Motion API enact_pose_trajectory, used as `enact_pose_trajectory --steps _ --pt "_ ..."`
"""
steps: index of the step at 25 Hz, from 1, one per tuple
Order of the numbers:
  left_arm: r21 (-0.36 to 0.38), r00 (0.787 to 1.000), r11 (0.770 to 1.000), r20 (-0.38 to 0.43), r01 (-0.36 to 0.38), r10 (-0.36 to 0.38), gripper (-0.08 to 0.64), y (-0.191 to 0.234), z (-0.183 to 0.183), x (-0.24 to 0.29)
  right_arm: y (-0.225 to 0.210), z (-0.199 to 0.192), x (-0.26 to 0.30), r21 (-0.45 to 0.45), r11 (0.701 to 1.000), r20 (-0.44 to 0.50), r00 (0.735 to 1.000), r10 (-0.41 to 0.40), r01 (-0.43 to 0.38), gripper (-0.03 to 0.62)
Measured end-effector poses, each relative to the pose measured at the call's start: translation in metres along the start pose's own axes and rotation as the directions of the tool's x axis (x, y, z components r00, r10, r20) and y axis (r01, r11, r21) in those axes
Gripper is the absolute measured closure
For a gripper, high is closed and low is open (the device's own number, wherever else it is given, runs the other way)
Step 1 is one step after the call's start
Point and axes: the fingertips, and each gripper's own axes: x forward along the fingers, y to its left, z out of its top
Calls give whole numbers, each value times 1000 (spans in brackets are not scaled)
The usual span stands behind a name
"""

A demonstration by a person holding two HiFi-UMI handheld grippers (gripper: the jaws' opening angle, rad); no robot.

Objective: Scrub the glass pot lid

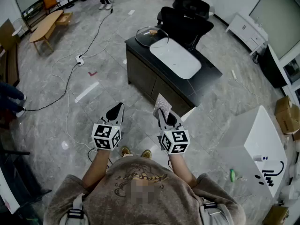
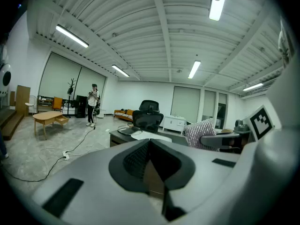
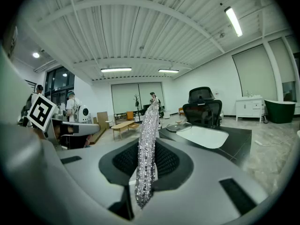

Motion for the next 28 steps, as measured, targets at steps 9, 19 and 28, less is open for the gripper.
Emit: enact_pose_trajectory --steps 9,19,28 --pt "-3 1000 1000 7 5 -5 543 14 6 7 7 4 10 49 999 36 999 21 -23 511" --pt "-9 999 999 -9 40 -40 543 51 0 25 13 -14 27 68 997 43 999 -31 28 511" --pt "-10 994 995 -40 100 -100 543 76 -1 77 -5 -9 82 72 995 30 997 -66 64 511"
